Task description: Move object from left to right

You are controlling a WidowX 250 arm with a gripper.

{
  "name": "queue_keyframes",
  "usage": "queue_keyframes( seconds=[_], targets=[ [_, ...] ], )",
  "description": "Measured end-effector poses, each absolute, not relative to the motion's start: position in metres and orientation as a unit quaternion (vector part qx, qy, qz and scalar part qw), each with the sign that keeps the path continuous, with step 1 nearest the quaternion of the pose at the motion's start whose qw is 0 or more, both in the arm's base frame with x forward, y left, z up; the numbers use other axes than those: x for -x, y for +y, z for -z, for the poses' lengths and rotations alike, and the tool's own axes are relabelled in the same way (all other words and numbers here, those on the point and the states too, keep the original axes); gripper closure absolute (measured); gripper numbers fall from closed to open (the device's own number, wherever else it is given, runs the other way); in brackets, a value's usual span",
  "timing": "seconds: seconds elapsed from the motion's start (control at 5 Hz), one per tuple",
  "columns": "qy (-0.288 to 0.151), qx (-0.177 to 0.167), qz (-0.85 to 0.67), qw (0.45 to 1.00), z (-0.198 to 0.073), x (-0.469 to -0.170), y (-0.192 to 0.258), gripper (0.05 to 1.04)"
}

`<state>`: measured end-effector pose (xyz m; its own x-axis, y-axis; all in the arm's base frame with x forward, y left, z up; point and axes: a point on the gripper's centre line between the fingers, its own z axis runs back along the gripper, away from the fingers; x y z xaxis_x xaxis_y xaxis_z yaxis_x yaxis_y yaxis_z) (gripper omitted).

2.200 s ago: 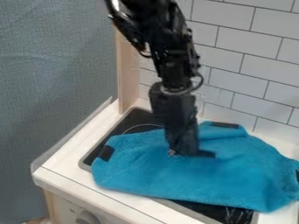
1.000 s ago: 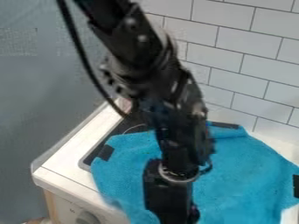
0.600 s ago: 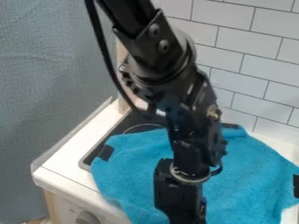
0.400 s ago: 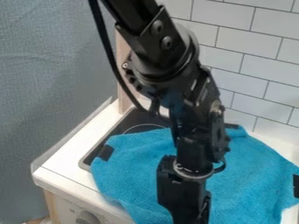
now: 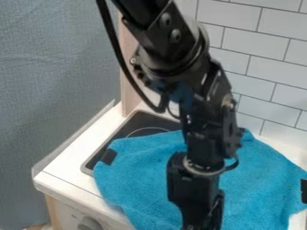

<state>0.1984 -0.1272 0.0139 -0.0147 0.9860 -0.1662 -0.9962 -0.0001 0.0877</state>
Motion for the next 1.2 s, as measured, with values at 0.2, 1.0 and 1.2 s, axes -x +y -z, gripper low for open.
queue_keyframes(
  seconds=[0.2, 1.0, 1.2],
  targets=[
    [0.079, 0.040, -0.700, 0.709, -0.026, -0.217, -0.128, 0.083],
    [0.029, 0.057, -0.729, 0.681, -0.050, -0.294, -0.099, 0.083],
    [0.030, 0.056, -0.731, 0.679, -0.050, -0.293, -0.099, 0.083]
  ],
)
